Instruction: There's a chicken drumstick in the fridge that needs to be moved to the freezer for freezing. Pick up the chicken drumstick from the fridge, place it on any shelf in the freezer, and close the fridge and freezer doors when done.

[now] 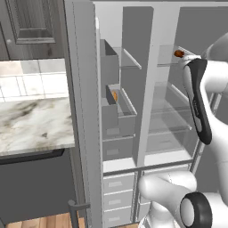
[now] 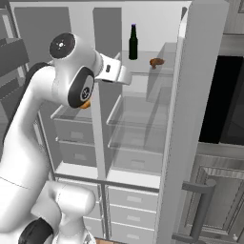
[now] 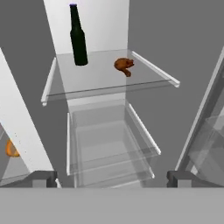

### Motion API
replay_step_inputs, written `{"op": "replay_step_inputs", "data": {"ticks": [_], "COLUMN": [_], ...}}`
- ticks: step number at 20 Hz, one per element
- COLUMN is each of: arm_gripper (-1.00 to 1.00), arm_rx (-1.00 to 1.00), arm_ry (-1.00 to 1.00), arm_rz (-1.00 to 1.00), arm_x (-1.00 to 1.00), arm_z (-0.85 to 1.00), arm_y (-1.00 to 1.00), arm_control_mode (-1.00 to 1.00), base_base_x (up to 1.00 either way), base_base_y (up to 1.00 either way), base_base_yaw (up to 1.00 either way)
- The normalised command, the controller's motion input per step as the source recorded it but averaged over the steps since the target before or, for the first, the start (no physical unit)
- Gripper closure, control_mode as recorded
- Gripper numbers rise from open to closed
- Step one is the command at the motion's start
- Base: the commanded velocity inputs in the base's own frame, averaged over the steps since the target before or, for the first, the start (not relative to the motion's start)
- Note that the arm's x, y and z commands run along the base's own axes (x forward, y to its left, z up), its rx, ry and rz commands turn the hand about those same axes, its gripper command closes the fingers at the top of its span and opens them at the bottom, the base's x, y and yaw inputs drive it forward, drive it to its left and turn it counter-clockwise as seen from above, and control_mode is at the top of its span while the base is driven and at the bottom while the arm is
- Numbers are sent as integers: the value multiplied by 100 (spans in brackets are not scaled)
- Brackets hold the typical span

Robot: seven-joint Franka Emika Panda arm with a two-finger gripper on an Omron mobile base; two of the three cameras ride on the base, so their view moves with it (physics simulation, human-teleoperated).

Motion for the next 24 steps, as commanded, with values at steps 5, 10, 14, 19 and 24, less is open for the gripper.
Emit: {"op": "replay_step_inputs", "data": {"ticks": [5,10,14,19,24], "arm_gripper": [-100,-100,-100,-100,-100], "arm_rx": [0,0,0,0,0], "arm_ry": [-3,-2,0,0,7], "arm_rz": [0,0,-2,-1,0], "arm_x": [19,25,26,35,49], "arm_z": [0,2,11,8,1], "arm_y": [-31,-21,-2,0,-7], "arm_control_mode": [-100,-100,-100,-100,-100], "base_base_x": [0,0,0,0,0], "base_base_y": [0,0,0,0,0], "base_base_yaw": [0,0,0,0,0]}}
